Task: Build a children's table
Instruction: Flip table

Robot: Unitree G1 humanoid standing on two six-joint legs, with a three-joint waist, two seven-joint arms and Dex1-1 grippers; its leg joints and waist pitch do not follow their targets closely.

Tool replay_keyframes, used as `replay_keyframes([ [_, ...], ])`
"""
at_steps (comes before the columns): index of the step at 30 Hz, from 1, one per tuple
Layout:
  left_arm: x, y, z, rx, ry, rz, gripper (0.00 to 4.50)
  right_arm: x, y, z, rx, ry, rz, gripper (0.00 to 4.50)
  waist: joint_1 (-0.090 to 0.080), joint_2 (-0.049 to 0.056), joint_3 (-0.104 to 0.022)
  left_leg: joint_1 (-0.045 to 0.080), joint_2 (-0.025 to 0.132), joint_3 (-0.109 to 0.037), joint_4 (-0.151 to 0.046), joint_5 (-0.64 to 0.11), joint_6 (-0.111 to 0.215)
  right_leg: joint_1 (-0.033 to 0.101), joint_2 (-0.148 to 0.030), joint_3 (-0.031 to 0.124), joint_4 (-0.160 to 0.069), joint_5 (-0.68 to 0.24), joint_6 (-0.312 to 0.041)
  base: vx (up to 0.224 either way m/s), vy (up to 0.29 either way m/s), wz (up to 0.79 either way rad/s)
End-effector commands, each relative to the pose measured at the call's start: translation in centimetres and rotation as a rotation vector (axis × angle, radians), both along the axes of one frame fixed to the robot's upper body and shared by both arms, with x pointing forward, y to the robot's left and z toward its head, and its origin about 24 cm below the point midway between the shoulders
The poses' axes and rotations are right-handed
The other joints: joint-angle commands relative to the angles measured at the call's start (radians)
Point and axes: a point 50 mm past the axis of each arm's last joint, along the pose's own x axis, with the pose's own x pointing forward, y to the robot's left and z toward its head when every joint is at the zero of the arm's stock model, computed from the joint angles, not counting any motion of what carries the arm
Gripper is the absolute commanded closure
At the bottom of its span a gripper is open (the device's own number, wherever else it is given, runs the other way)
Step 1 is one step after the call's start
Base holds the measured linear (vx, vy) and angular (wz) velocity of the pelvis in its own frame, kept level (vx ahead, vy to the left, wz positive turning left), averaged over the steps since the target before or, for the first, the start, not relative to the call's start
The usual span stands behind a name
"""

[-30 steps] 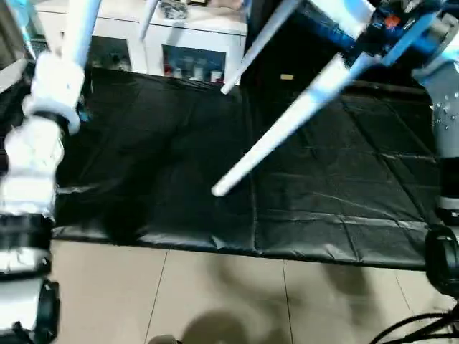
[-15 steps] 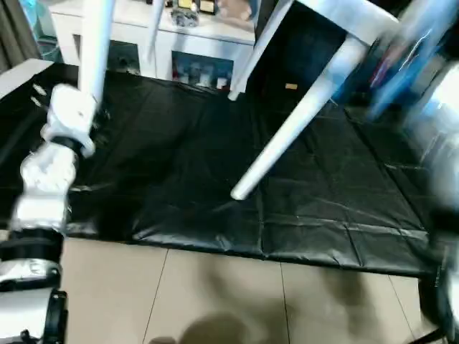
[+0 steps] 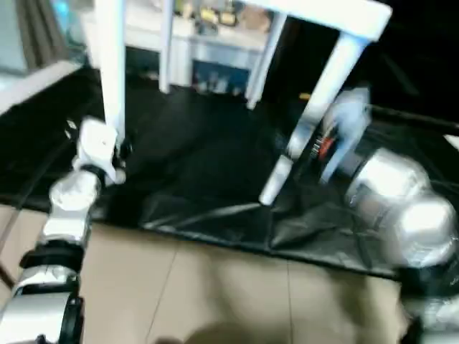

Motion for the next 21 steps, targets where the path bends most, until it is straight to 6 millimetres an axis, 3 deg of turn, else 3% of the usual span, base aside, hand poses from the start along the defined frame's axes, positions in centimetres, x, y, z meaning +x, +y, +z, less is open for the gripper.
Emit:
replay_keyframes([
  [1,-0.7,-2.1,-3.4,0.22,0.201,-0.17,2.96,0.1,-0.5,-0.5,-0.026,0.017,-0.054,0.0,-0.032,0.053,-0.04,0.035,0.057,-0.019,-0.128,-0.519,-0.097,-0.014,-0.062,0.043,-0.086,-0.21,-0.109,0.0,0.0,0.0],
  [3,-0.6,-2.5,-3.7,0.228,0.214,-0.173,2.96,-0.1,-0.2,-1.6,-0.034,0.056,-0.102,0.0,-0.039,0.048,-0.033,0.046,0.051,-0.013,-0.124,-0.599,-0.096,-0.025,-0.076,0.05,-0.117,-0.398,-0.083,0.0,0.0,0.0],
  [5,-0.5,-2.6,-3.9,0.225,0.22,-0.168,2.96,-0.2,-0.1,-2.1,-0.035,0.072,-0.124,0.0,-0.041,0.044,-0.034,0.04,0.051,-0.014,-0.128,-0.58,-0.09,-0.017,-0.083,0.051,-0.128,-0.449,-0.068,0.0,0.0,0.0],
  [8,-0.5,-2.7,-3.9,0.208,0.218,-0.161,2.96,-0.4,0.0,-2.8,-0.036,0.092,-0.14,0.0,-0.039,0.04,-0.036,0.034,0.053,-0.013,-0.132,-0.528,-0.088,-0.012,-0.088,0.054,-0.13,-0.438,-0.059,0.0,0.0,0.0],
  [9,-0.5,-2.6,-3.9,0.204,0.211,-0.158,2.96,-0.6,0.2,-3.3,-0.032,0.107,-0.147,0.0,-0.04,0.039,-0.038,0.033,0.053,-0.01,-0.134,-0.49,-0.083,-0.01,-0.088,0.055,-0.129,-0.403,-0.062,0.0,0.0,0.0],
  [10,-0.4,-2.5,-3.9,0.21,0.21,-0.157,2.39,-0.7,0.3,-3.5,-0.03,0.111,-0.147,0.0,-0.039,0.039,-0.038,0.032,0.052,-0.008,-0.134,-0.475,-0.082,-0.01,-0.088,0.055,-0.129,-0.391,-0.062,0.0,0.0,0.0],
  [13,-0.8,-1.8,-3.8,0.234,0.205,-0.159,2.25,-1.3,0.7,-4.0,-0.014,0.129,-0.101,0.0,-0.041,0.038,-0.037,0.026,0.055,-0.007,-0.138,-0.443,-0.077,-0.007,-0.087,0.057,-0.125,-0.366,-0.053,0.0,0.0,0.0],
  [15,-1.3,-1.2,-3.9,0.206,0.194,-0.149,1.9,-1.6,0.8,-4.0,-0.003,0.131,-0.077,0.0,-0.041,0.046,-0.04,0.022,0.057,-0.008,-0.137,-0.425,-0.079,-0.003,-0.089,0.056,-0.117,-0.321,-0.074,0.0,0.0,0.0],
  [17,-1.9,-0.7,-4.0,0.167,0.172,-0.142,1.73,-1.9,1.0,-4.0,0.016,0.137,-0.053,0.0,-0.047,0.046,-0.04,0.015,0.057,-0.006,-0.137,-0.402,-0.075,0.001,-0.087,0.055,-0.112,-0.288,-0.089,0.0,0.0,0.0],
  [18,-2.2,-0.5,-4.1,0.143,0.158,-0.142,1.73,-2.0,1.0,-4.0,0.025,0.14,-0.035,0.0,-0.053,0.04,-0.043,0.008,0.057,-0.004,-0.136,-0.366,-0.068,0.007,-0.087,0.055,-0.107,-0.266,-0.091,0.0,0.0,0.0],
  [19,-2.3,-0.4,-4.1,0.137,0.153,-0.14,1.64,-2.1,1.0,-4.0,0.028,0.141,-0.027,0.0,-0.055,0.04,-0.044,0.002,0.055,-0.002,-0.135,-0.337,-0.064,0.01,-0.085,0.054,-0.102,-0.245,-0.091,0.06,-0.004,-0.08],
  [20,-2.9,0.1,-4.2,0.117,0.13,-0.134,1.42,-2.4,1.1,-4.0,0.036,0.142,0.003,0.0,-0.053,0.046,-0.052,0.001,0.057,0.001,-0.13,-0.283,-0.058,0.011,-0.086,0.054,-0.095,-0.181,-0.099,0.059,-0.011,-0.06],
  [21,-3.8,0.5,-4.1,0.063,0.089,-0.13,1.42,-2.6,1.1,-4.2,0.043,0.146,0.017,0.0,-0.053,0.041,-0.057,-0.005,0.058,0.005,-0.123,-0.223,-0.047,0.013,-0.088,0.055,-0.086,-0.091,-0.119,0.059,-0.011,-0.06],
])
